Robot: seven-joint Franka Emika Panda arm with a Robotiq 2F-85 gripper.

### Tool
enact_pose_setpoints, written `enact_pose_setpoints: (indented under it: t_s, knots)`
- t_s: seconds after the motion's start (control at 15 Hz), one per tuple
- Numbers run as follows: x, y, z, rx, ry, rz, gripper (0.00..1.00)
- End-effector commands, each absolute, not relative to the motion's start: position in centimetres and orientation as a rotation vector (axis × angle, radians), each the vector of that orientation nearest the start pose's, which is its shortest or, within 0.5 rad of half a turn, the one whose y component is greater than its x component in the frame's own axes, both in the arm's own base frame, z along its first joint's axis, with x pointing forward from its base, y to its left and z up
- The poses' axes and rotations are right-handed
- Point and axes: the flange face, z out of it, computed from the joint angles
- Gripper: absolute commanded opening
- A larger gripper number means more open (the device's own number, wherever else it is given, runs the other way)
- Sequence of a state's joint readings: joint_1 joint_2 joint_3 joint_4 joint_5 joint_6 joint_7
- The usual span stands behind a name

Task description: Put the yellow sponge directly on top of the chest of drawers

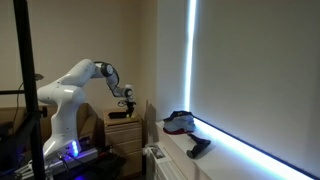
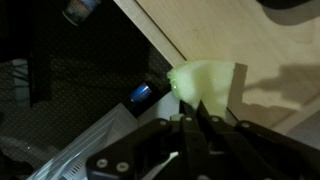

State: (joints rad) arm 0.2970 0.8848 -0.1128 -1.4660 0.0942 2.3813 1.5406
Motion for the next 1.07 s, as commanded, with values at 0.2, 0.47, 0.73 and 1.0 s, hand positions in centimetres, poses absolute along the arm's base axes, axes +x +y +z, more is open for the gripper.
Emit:
enact_pose_setpoints:
  t_s: [0.2,0.47,0.73,1.0]
  knots:
    - [69.5,19.4,11.2,-2.395,1.897,-0.023,0.02]
    - [69.8,20.8,9.8,-2.416,1.839,-0.101,0.02]
    - [70.2,20.8,9.9,-2.410,1.846,-0.130,0.32]
    - [70.0,20.7,11.3,-2.428,1.811,-0.119,0.49]
